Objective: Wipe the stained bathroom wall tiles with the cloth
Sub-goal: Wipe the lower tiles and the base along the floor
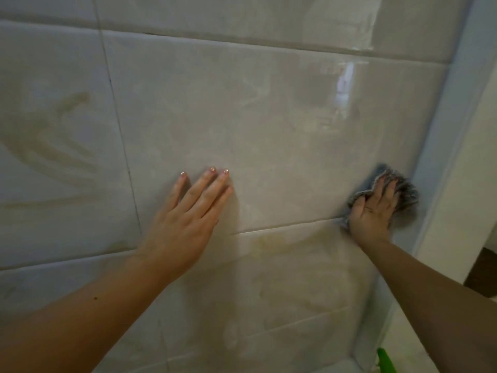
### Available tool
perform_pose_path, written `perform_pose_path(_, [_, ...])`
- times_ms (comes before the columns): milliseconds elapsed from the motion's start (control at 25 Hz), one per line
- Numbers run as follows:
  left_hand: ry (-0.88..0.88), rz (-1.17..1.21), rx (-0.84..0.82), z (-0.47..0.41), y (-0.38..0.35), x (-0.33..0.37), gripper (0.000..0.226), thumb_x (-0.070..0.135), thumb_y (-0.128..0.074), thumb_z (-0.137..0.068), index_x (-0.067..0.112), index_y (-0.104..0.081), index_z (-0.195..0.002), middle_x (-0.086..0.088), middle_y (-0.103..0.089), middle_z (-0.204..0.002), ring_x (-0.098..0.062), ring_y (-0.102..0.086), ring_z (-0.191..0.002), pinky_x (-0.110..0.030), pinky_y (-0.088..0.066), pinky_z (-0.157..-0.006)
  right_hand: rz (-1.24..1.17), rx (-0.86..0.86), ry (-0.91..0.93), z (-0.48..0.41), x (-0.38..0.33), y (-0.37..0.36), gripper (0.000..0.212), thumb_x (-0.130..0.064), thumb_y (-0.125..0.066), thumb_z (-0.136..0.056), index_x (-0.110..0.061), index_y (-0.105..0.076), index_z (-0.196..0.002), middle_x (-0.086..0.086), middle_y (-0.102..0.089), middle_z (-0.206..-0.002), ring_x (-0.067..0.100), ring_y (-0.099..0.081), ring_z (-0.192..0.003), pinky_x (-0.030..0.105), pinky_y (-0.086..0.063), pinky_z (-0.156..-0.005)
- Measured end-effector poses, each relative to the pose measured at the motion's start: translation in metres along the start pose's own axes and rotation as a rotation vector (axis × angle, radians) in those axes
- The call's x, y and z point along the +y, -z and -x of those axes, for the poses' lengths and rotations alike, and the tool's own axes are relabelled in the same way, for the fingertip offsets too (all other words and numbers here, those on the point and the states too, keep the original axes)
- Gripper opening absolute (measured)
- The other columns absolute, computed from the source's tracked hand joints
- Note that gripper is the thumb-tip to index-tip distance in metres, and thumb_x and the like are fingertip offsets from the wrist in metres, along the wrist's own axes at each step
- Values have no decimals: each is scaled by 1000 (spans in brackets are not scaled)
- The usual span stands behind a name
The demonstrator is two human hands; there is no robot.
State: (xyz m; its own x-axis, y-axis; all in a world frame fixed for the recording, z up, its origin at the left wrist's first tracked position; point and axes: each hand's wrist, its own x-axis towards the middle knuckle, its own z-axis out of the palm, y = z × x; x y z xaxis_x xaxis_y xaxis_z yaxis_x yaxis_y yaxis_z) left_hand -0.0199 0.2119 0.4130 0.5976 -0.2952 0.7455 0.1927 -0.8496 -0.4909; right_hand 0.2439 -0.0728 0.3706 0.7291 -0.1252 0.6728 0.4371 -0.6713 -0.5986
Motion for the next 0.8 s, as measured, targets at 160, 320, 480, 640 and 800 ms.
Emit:
perform_pose_path(160, [21,-2,-34,-2,3,5,57,18,-48,-95,6,-37,-150,-12,-26,-160,-30,-23,-149,-59,-25,-115,-201,25,-351,-19,-4,12,59,-23,-35,-102,-8,-10,-154,18,-3,-161,39,-6,-147,38,-2,-119])
perform_pose_path(320, [38,-8,-34,0,29,-4,55,20,-44,-96,6,-38,-149,-12,-26,-161,-30,-23,-149,-58,-27,-115,-78,-146,-310,29,-60,-1,72,-39,-14,-91,1,-15,-150,28,-14,-157,50,-15,-143,50,-4,-117])
perform_pose_path(480, [52,-64,-62,14,73,-31,55,22,-40,-95,7,-40,-148,-12,-27,-161,-30,-23,-149,-57,-26,-115,-2,-309,-15,95,-153,-4,70,-37,-31,-86,3,-37,-144,35,-30,-148,60,-29,-132,67,-22,-108])
perform_pose_path(640, [119,-122,-107,49,135,-63,57,25,-37,-94,8,-39,-149,-11,-24,-161,-29,-21,-150,-55,-24,-116,118,-473,320,138,-235,22,70,-40,-36,-93,-21,-11,-155,16,4,-162,46,1,-145,58,-7,-116])
perform_pose_path(800, [235,-186,-143,94,201,-97,58,28,-37,-94,9,-38,-149,-10,-24,-162,-27,-20,-150,-53,-22,-117,102,-721,521,157,-299,42,67,-41,-34,-101,-36,7,-153,-2,33,-157,34,25,-145,53,-5,-118])
